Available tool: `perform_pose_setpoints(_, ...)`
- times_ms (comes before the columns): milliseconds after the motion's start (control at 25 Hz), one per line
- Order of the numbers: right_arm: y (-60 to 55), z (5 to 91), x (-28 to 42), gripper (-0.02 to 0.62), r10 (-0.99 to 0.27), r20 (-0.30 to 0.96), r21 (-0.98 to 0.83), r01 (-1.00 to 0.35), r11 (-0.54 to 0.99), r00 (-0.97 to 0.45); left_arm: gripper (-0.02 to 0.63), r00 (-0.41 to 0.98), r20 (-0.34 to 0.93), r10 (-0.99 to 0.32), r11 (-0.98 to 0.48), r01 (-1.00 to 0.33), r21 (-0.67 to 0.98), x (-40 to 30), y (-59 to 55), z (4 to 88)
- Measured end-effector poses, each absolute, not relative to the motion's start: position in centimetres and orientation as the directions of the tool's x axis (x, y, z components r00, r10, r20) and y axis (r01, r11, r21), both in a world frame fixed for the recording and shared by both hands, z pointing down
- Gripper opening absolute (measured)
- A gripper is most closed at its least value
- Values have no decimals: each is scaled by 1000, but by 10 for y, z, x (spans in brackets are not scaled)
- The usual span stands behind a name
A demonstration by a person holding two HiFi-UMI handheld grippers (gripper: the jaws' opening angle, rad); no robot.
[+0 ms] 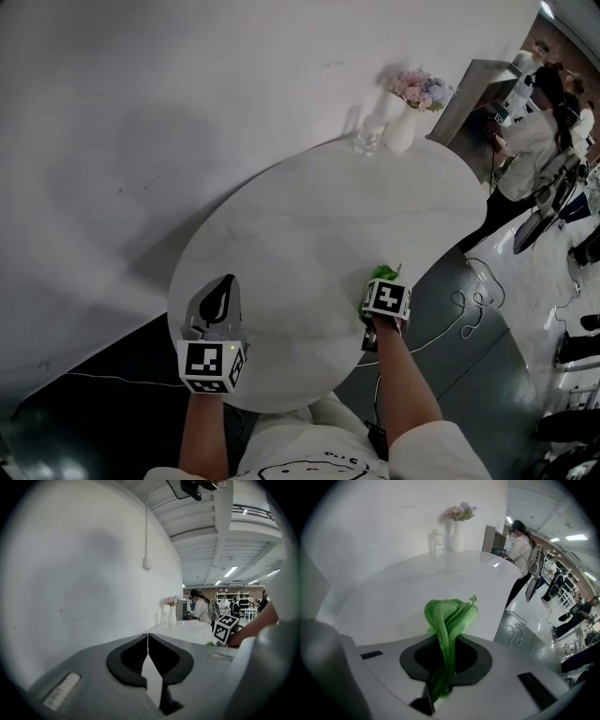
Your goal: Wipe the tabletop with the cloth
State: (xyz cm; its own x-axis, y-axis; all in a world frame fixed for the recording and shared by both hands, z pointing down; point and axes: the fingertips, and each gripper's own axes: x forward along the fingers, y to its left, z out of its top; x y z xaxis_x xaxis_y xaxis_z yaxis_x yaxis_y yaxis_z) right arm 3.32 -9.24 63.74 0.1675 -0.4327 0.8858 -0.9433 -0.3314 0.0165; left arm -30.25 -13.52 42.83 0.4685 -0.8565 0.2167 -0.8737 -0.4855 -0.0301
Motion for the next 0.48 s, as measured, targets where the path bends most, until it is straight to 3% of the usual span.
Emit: perform_pose_setpoints(480, -44, 640, 71, 43, -405, 891, 32, -918, -395, 205, 20, 451, 188, -872, -466, -884, -38, -287, -128, 415)
